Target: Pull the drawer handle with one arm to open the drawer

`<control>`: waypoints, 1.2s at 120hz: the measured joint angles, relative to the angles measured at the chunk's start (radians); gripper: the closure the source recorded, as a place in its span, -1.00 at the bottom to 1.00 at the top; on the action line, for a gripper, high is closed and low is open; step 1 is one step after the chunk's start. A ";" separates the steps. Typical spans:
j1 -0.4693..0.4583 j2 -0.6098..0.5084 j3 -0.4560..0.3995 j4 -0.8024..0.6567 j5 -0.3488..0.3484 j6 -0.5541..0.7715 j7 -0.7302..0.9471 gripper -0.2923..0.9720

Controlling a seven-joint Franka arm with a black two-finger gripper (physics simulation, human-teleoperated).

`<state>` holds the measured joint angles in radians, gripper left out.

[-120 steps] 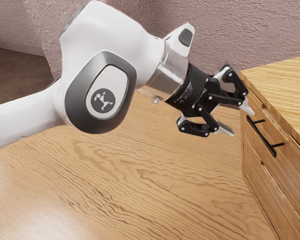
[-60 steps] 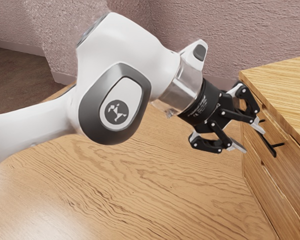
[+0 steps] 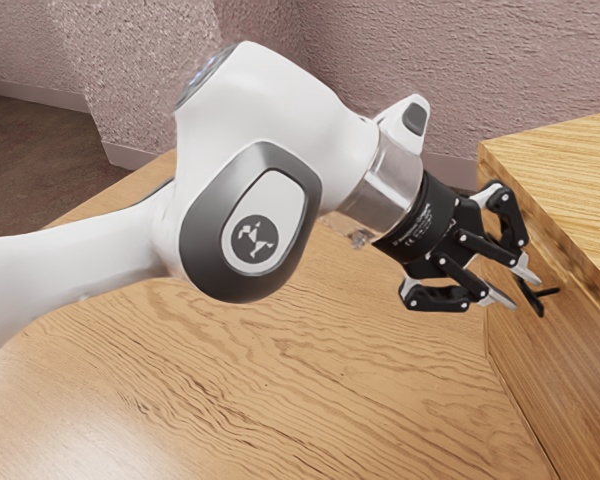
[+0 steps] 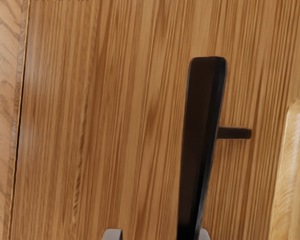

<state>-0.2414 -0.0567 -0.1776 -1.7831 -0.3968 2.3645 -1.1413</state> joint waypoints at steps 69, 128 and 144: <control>0.019 -0.262 0.079 -0.246 0.001 -0.028 -0.013 0.56; 0.022 -0.456 0.094 -0.414 0.004 -0.054 -0.019 0.58; 0.019 -0.519 0.094 -0.464 0.003 -0.061 -0.020 0.58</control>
<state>-0.2220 -0.5761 -0.0836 -2.2470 -0.3936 2.3031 -1.1613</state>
